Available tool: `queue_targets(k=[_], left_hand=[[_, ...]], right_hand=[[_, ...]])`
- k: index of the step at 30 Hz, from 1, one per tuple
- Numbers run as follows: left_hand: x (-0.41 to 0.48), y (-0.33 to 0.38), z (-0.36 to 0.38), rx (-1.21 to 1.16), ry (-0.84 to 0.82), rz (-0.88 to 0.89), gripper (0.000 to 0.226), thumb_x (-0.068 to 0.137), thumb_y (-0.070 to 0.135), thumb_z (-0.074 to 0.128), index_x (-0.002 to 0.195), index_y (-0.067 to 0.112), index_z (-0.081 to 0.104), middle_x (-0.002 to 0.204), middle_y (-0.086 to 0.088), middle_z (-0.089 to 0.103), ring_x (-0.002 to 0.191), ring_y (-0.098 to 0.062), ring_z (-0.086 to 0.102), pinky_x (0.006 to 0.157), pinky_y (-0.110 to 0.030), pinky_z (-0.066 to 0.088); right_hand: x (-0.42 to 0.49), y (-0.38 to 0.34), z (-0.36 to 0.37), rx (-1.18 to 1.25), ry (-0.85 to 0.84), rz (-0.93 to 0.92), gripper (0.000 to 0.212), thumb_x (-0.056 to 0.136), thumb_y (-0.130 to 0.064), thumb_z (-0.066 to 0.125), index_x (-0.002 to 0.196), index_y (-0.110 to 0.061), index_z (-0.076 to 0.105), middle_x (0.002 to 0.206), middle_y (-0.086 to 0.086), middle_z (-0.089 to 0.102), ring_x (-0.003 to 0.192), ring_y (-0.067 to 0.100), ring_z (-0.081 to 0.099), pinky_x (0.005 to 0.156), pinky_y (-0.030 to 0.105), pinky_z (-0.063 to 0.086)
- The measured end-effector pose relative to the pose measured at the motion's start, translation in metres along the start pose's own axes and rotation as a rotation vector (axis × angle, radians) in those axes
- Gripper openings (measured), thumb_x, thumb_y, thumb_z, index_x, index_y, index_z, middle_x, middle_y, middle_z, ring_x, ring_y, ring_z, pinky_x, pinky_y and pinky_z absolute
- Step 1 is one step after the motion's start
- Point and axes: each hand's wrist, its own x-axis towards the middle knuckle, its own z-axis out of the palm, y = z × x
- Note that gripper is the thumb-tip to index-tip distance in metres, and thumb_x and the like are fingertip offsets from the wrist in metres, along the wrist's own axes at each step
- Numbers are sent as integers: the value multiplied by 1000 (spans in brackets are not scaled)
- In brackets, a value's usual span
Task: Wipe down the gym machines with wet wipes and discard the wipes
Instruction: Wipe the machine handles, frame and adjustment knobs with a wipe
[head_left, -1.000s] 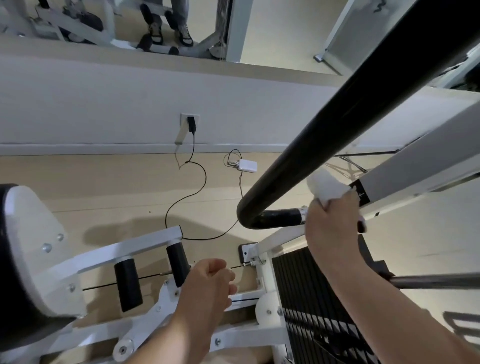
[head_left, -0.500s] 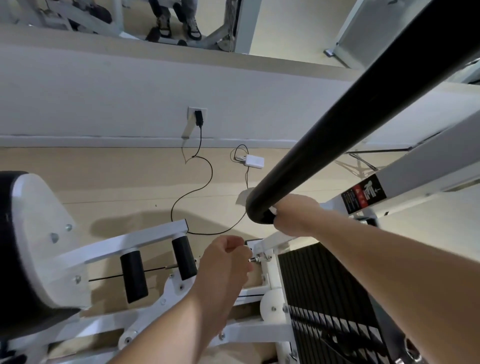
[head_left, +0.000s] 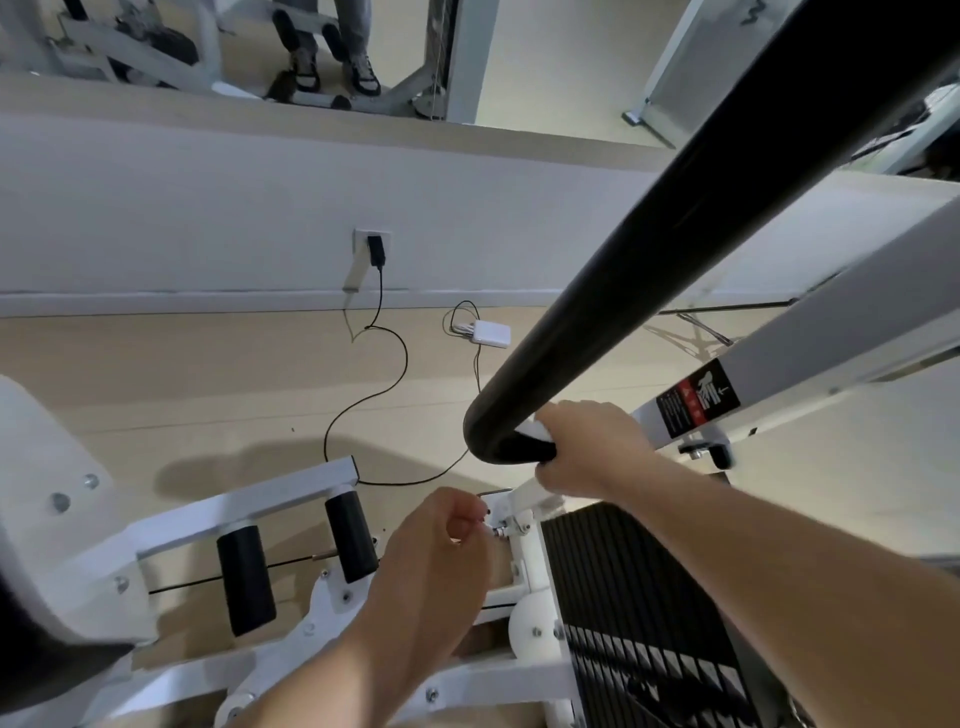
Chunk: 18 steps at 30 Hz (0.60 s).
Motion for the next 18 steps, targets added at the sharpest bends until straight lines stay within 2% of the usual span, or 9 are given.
queue_targets(k=[2, 5, 7, 9, 11, 12, 13, 15, 18], left_hand=[[2, -2, 2, 12, 12, 1, 16, 97, 19, 56, 99, 34, 61, 94, 10, 68, 80, -6, 67, 50, -3, 41], [3, -7, 4, 56, 1, 25, 13, 97, 26, 57, 103, 37, 60, 96, 16, 68, 81, -1, 67, 51, -5, 40], [3, -10, 5, 92, 0, 49, 9, 98, 31, 56, 102, 38, 60, 95, 18, 67, 84, 0, 67, 57, -9, 41], [2, -14, 3, 143, 11, 78, 7, 99, 32, 55, 99, 38, 59, 93, 18, 67, 86, 0, 67, 62, -13, 42], [2, -18, 2, 163, 21, 100, 9, 99, 30, 55, 98, 38, 58, 93, 18, 67, 83, 2, 67, 63, -10, 41], [2, -20, 1, 169, 26, 111, 10, 100, 29, 55, 98, 39, 58, 93, 19, 67, 81, 5, 67, 63, -9, 41], [2, -21, -1, 178, 29, 123, 11, 100, 29, 54, 98, 39, 58, 93, 19, 67, 80, 7, 66, 64, -9, 42], [2, -22, -3, 204, 16, 160, 13, 100, 27, 53, 98, 39, 58, 88, 18, 68, 76, 7, 66, 64, -11, 44], [2, -18, -4, 200, 17, 240, 16, 100, 22, 53, 96, 37, 59, 85, 22, 67, 74, 2, 66, 62, -11, 49]], right_hand=[[7, -10, -12, -37, -87, 29, 15, 79, -29, 63, 91, -26, 55, 84, -7, 61, 80, 17, 60, 68, 30, 47], [-2, -29, 20, -4, 229, 11, 25, 76, -29, 68, 97, -22, 56, 89, -6, 58, 87, 19, 58, 79, 32, 47], [-18, -36, 51, 17, 398, -43, 49, 73, -30, 71, 117, -19, 54, 108, -2, 56, 105, 23, 55, 102, 38, 44], [-32, -37, 76, 12, 441, -71, 82, 75, -31, 68, 148, -8, 39, 145, 9, 46, 142, 32, 39, 123, 50, 24], [-42, -31, 93, -8, 434, -78, 101, 79, -33, 67, 162, -2, 18, 168, 17, 17, 159, 36, 5, 127, 55, 5], [-42, -27, 96, -25, 423, -86, 103, 79, -33, 67, 162, -3, 15, 170, 17, 12, 159, 36, -2, 126, 55, 0], [-39, -21, 94, -49, 398, -91, 103, 78, -34, 68, 162, -5, 16, 170, 16, 14, 159, 36, 1, 126, 54, -1], [-27, -11, 77, -52, 350, -82, 93, 75, -38, 70, 154, -14, 28, 156, 10, 35, 152, 34, 24, 127, 53, 4], [-12, -10, 49, 0, 335, -67, 65, 76, -38, 70, 133, -23, 44, 122, -2, 51, 122, 24, 48, 121, 42, 24]])
